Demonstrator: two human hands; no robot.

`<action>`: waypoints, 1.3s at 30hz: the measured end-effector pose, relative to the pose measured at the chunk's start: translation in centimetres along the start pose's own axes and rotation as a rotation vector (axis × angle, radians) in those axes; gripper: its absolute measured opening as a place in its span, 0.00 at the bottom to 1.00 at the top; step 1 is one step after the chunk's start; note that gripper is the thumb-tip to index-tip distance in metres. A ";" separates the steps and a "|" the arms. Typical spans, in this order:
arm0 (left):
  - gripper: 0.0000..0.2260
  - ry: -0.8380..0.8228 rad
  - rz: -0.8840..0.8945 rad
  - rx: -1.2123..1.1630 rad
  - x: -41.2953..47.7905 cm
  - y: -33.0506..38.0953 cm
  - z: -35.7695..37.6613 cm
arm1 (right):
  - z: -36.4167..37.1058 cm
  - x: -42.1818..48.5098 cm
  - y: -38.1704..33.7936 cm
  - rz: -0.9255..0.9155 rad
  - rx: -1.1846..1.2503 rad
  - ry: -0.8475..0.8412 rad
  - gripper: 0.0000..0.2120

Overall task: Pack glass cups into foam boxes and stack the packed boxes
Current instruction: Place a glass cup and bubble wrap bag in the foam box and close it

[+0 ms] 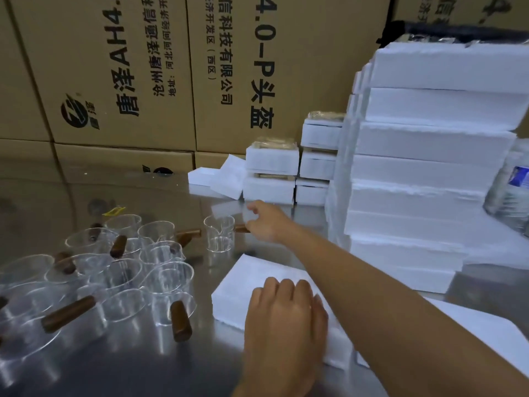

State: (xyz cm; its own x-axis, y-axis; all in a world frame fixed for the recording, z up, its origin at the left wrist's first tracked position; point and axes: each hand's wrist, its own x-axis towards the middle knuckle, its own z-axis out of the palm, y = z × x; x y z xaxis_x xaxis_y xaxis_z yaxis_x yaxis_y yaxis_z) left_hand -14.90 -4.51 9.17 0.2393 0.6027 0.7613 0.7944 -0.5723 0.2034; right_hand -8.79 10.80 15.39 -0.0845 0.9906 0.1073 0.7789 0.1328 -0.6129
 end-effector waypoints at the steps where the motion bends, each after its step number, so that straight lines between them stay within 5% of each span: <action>1: 0.12 0.025 0.012 0.016 0.0 0.0 0.1 | 0.5 0.7 0.2 0.029 -0.037 -0.008 0.24; 11: 0.04 -0.053 -0.025 0.025 -0.1 0.1 0.1 | 2.2 1.0 1.1 -0.004 -0.474 -0.030 0.11; 15: 0.14 -0.046 -0.046 0.008 -0.1 0.3 -0.2 | -0.1 -0.9 0.3 -0.055 -0.460 0.031 0.11; 22: 0.14 -0.081 -0.012 -0.083 -0.4 0.1 -0.9 | -5.9 -9.5 -0.7 -0.285 -0.129 0.250 0.08; 25: 0.12 -0.050 -0.120 -0.292 -0.5 0.2 -1.2 | -8.0 -14.7 0.3 -0.383 0.068 0.293 0.05; 31: 0.09 0.212 -0.646 -1.058 1.2 1.3 -2.6 | -11.4 -21.2 4.2 -0.368 0.247 0.214 0.08; 35: 0.21 -0.074 -0.822 -1.580 2.9 3.6 -3.7 | -11.7 -22.6 6.1 -0.291 0.330 0.156 0.08; 39: 0.30 -0.312 -0.866 -1.790 3.3 6.6 -3.8 | -11.8 -23.3 7.4 -0.259 0.320 0.131 0.08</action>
State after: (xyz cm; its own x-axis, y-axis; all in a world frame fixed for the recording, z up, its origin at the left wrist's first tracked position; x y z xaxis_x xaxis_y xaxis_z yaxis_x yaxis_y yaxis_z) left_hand -10.99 -8.43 15.41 0.3987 0.9142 0.0720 -0.5678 0.1844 0.8022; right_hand 6.31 -11.70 17.61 -0.1561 0.9135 0.3758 0.5088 0.4004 -0.7620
